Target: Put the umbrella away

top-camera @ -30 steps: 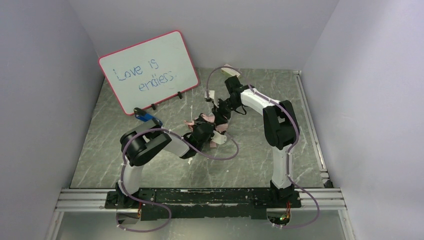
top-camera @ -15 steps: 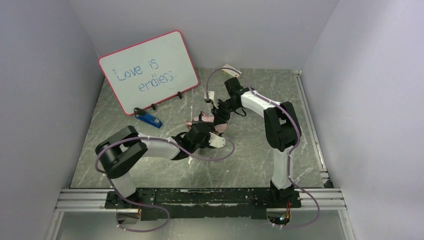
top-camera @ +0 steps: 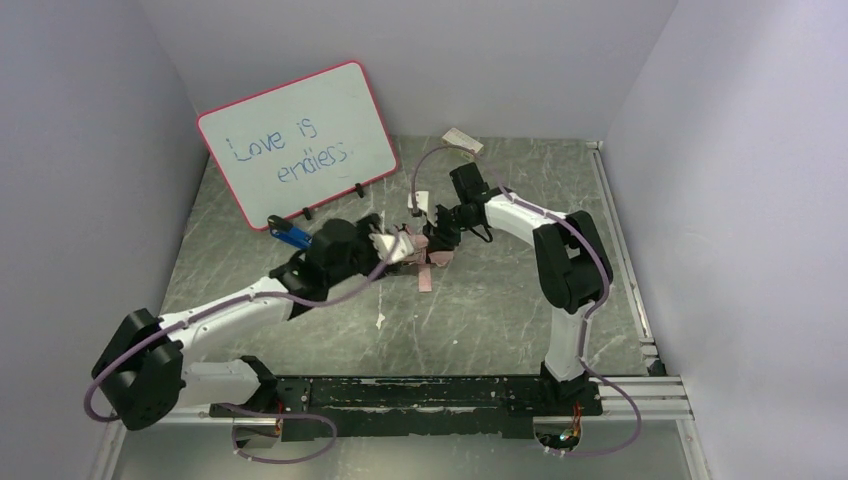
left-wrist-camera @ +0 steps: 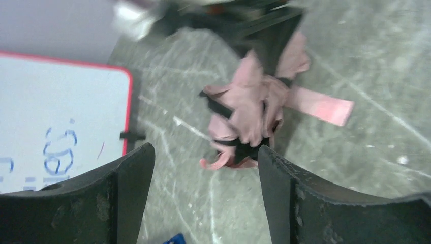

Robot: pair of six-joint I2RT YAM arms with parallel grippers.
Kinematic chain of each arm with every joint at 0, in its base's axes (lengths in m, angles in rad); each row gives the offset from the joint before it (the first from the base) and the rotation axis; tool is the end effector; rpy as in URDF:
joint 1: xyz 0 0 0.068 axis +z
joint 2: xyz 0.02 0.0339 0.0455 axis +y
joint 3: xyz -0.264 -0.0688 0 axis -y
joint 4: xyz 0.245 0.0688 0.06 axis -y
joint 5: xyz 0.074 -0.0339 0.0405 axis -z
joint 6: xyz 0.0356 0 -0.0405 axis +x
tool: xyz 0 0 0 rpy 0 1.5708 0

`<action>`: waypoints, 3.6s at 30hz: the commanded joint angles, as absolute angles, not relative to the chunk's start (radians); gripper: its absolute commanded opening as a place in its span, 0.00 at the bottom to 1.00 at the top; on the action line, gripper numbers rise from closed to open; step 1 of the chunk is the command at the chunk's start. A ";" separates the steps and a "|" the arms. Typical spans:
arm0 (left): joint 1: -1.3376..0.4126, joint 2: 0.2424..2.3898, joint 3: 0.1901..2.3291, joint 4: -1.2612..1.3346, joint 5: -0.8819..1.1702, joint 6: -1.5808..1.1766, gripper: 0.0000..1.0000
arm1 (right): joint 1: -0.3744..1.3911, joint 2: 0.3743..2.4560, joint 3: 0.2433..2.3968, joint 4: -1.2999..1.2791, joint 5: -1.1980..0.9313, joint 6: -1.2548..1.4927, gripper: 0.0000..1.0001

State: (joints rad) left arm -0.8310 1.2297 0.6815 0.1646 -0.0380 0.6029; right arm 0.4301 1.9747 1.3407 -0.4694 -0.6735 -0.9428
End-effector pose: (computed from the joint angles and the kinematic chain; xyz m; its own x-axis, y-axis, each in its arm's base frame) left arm 0.1855 -0.2012 0.2448 0.1972 0.6244 -0.7558 0.7314 0.4196 0.5375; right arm 0.3566 0.1880 0.1686 -0.0063 -0.6988 -0.7153 -0.9982 0.0473 -0.0374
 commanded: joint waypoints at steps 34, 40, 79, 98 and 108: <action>-0.491 1.871 1.268 -0.294 0.759 0.639 0.75 | 0.532 1.763 0.760 0.087 -0.387 -1.247 0.26; -0.492 1.949 1.297 -0.344 0.737 0.632 0.75 | 0.536 1.760 0.751 0.105 -0.386 -1.249 0.25; -0.561 2.108 1.339 -0.383 0.580 0.535 0.06 | 0.557 1.725 0.706 0.176 -0.406 -1.253 0.27; -0.577 2.133 1.337 -0.414 0.551 0.537 0.05 | 0.564 1.588 0.677 0.212 -0.401 -1.150 0.69; -0.578 2.127 1.322 -0.397 0.511 0.525 0.05 | 0.567 1.338 0.581 0.472 -0.258 -0.480 0.67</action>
State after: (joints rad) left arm -0.5526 2.0590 1.3605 -0.3828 0.6312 0.5335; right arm 0.5621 1.4467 0.6003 0.3130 -0.3477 -0.9081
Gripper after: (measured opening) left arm 0.523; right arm 0.681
